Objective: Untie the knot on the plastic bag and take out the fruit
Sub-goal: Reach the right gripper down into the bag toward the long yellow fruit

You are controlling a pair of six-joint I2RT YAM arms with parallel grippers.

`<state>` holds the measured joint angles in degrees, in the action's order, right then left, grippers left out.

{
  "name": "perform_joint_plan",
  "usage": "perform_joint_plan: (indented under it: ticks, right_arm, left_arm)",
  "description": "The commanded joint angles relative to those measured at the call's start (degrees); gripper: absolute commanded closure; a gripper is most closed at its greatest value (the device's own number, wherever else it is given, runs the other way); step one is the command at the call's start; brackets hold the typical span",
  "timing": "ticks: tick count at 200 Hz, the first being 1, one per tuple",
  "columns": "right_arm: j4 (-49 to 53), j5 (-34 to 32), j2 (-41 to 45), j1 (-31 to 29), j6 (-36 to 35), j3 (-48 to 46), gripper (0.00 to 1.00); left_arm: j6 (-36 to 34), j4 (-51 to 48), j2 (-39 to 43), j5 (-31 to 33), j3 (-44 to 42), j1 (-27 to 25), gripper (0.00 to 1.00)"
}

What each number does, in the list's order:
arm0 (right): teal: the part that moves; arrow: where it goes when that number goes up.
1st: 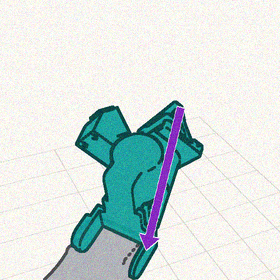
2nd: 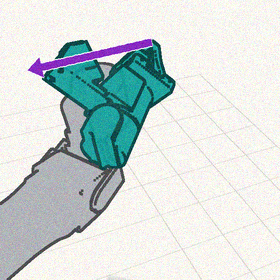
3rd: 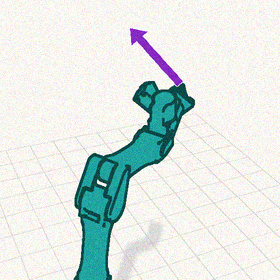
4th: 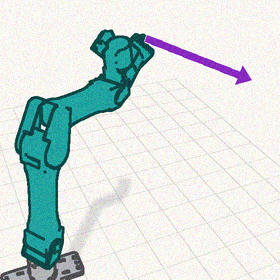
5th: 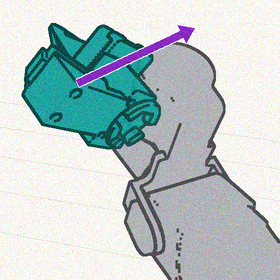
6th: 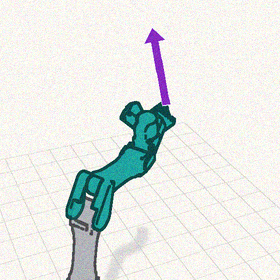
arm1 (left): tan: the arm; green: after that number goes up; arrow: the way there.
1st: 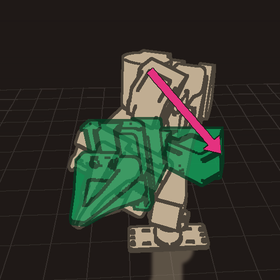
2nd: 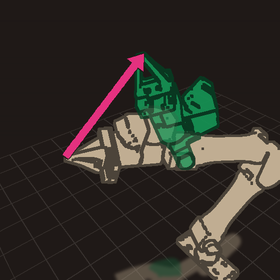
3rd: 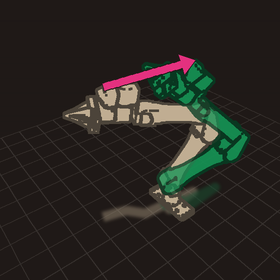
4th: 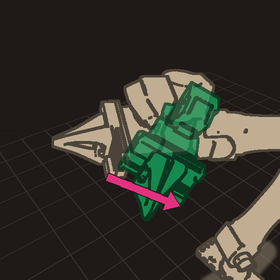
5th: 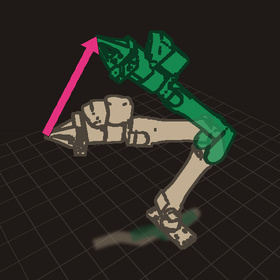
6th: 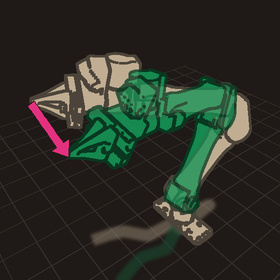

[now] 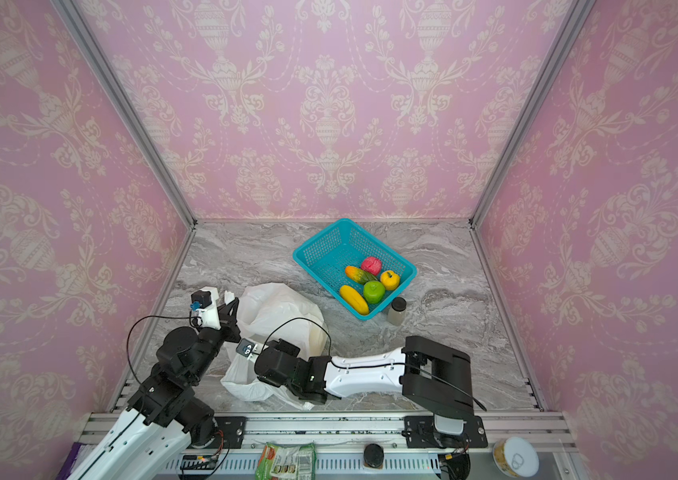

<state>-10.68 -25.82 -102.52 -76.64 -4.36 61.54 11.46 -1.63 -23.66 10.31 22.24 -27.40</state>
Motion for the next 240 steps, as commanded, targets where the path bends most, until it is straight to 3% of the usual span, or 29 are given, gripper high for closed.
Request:
perform_joint_plan:
  ticks: [1, 55, 81, 105, 138, 167, 210, 240]
  right_arm:
    - [1.5, 0.96, -1.06, 0.26, -0.58, -0.28, 0.59]
    - [4.91, 4.62, -10.48, 6.22, 2.57, 7.35, 0.61]
    - [9.62, 1.91, -14.58, 8.01, 4.04, 13.38, 0.62]
    - [11.05, -0.67, -16.33, 8.68, 5.3, 16.67, 0.55]
    - [13.63, -8.69, -18.13, 9.35, 8.03, 22.03, 0.36]
    - [22.31, -12.76, -22.77, 11.69, 11.88, 29.81, 0.33]
    - [25.85, -10.17, -26.33, 14.26, 15.46, 32.45, 0.18]
    - [27.58, -7.8, -28.8, 15.53, 17.07, 33.93, 0.15]
  left_arm:
    - [-0.65, 4.52, 0.11, -3.75, 3.21, -0.37, 1.0]
    - [-1.52, 4.35, -1.26, -5.55, 7.91, -0.32, 1.0]
    - [-0.2, 4.37, -2.49, -8.76, 8.76, -0.37, 1.0]
    - [0.9, 5.6, -2.34, -10.63, 7.98, -0.38, 1.0]
    - [1.81, 5.28, -1.81, -11.36, 7.25, -0.36, 1.0]
    - [1.89, 4.39, -1.21, -11.31, 7.18, -0.33, 1.0]
    - [2.03, 4.35, -1.0, -11.45, 7.0, -0.37, 1.0]
    - [2.11, 4.31, -1.08, -11.62, 6.77, -0.37, 1.0]
